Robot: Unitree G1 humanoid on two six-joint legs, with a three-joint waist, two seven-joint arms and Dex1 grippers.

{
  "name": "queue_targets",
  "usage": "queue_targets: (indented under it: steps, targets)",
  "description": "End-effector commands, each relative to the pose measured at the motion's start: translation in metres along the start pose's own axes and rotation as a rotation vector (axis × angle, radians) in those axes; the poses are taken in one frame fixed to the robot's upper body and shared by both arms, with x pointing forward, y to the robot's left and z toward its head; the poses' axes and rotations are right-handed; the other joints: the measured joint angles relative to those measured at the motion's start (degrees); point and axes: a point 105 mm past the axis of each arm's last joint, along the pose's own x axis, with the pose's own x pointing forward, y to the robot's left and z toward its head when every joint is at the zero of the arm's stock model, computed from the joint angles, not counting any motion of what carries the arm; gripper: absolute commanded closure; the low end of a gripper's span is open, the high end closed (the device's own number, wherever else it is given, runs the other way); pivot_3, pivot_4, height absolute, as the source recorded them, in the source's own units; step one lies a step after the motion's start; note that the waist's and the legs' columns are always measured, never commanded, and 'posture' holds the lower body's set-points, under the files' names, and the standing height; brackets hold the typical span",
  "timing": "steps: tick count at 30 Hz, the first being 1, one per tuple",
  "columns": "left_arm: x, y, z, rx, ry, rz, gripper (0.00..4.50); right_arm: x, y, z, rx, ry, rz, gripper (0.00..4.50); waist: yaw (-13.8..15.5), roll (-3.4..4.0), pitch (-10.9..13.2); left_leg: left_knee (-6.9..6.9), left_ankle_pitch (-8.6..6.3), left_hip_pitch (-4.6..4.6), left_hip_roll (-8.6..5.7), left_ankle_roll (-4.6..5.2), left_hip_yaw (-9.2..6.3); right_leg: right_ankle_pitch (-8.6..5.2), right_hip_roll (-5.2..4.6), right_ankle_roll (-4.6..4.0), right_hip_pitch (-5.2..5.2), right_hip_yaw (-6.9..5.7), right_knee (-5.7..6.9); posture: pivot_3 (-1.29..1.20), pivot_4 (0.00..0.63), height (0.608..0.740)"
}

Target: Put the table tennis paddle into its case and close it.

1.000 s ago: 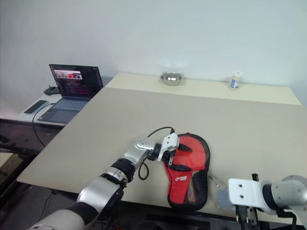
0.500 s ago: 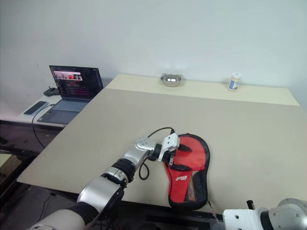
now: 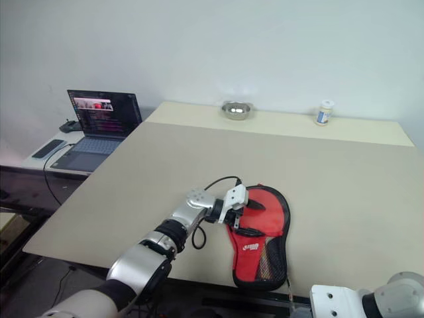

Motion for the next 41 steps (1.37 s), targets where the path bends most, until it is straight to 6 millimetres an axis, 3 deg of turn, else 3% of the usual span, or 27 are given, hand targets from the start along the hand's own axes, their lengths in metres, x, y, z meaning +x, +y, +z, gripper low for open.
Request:
queue_targets:
  steps: [1,3,7,11,15,17,19,23,27,32,37,41]
  targets:
    - [0.0,-0.022,-0.049,-0.116,0.15,-0.041,0.0,-0.01,-0.004,0.015,0.006,-0.069,-0.035,0.06,-0.01,0.0,0.0,-0.02,0.0,0.0,0.0,0.0,0.0,0.0,0.0,0.0,0.0,-0.01,0.0,0.0,0.15,0.74]
    - [-0.001,-0.021,-0.047,-0.114,0.146,-0.039,0.0,-0.018,-0.016,0.019,0.025,-0.097,-0.107,0.06,-0.07,-0.02,0.0,-0.1,0.0,0.03,0.0,0.0,0.0,0.0,-0.01,0.0,0.0,-0.02,-0.01,0.0,0.15,0.74]
    - [-0.004,-0.015,-0.036,-0.088,0.101,-0.027,0.0,-0.043,-0.058,0.029,0.038,-0.196,-0.294,0.06,-0.25,-0.01,0.01,-0.33,0.0,0.1,0.0,-0.01,0.06,0.0,-0.07,0.0,-0.03,-0.07,-0.05,0.0,0.15,0.74]
    - [-0.023,-0.003,-0.004,-0.016,-0.015,-0.016,0.0,-0.063,-0.103,0.038,0.032,-0.32,-0.475,0.06,-0.81,-0.03,0.32,-0.42,0.0,0.0,0.02,-0.01,0.13,0.01,-0.12,-0.01,-0.21,-0.14,-0.06,0.0,0.15,0.74]
    - [-0.05,0.002,0.027,0.039,-0.113,0.034,0.0,-0.069,-0.141,0.044,0.044,-0.453,-0.588,0.06,-1.96,-0.16,0.62,-0.54,0.22,-0.31,0.15,0.32,0.3,0.22,-0.1,0.23,-0.42,-0.31,0.04,0.0,0.15,0.74]
    - [-0.062,0.0,0.038,0.042,-0.144,0.073,0.0,-0.071,-0.161,0.048,0.068,-0.545,-0.645,0.06,-2.45,-0.15,0.72,-0.48,0.17,-1.02,0.29,0.21,0.47,0.42,0.08,-0.08,-1.15,-0.22,0.11,0.0,0.15,0.74]
    - [-0.073,-0.006,0.043,0.04,-0.157,0.12,0.0,-0.073,-0.182,0.057,0.082,-0.655,-0.7,0.06,-2.55,-0.18,0.91,-0.51,0.31,-1.17,0.26,-0.11,0.52,0.39,0.14,-0.09,-1.28,-0.2,0.13,0.0,0.15,0.74]
    - [-0.097,-0.015,0.053,-0.011,-0.217,0.295,0.0,-0.056,-0.216,0.061,0.077,-0.736,-0.687,0.06,-2.72,0.01,1.2,-0.57,0.3,-1.31,0.24,-0.14,0.53,0.34,0.17,-0.09,-1.42,-0.18,0.05,0.0,0.15,0.74]
    - [-0.107,-0.023,0.057,-0.041,-0.239,0.407,0.0,-0.052,-0.233,0.046,0.09,-0.741,-0.669,0.06,-1.65,0.08,1.66,-0.43,0.18,-1.29,0.16,0.09,0.47,0.35,0.15,-0.08,-1.36,-0.2,0.17,0.0,0.15,0.74]
    - [-0.115,-0.023,0.053,-0.046,-0.216,0.476,0.0,-0.068,-0.245,0.025,0.102,-0.713,-0.737,0.06,-1.73,0.07,1.81,-0.33,0.17,-1.08,0.1,0.16,0.59,0.41,0.13,-0.05,-1.26,-0.02,0.35,0.0,0.15,0.74]
    - [-0.107,-0.016,0.044,-0.046,-0.179,0.457,0.0,-0.071,-0.238,0.018,0.103,-0.691,-0.756,0.06,-1.76,0.07,1.83,-0.27,0.24,-0.96,0.22,0.05,0.58,0.37,0.18,-0.12,-1.43,-0.01,0.95,0.0,0.15,0.74]
    - [-0.098,-0.004,0.05,-0.045,-0.209,0.456,0.0,-0.073,-0.232,0.01,0.134,-0.659,-0.771,0.06,-1.77,0.07,1.82,-0.29,0.31,-0.94,0.36,-0.07,0.56,0.37,0.3,-0.13,-1.45,-0.06,1.03,0.0,0.15,0.74]
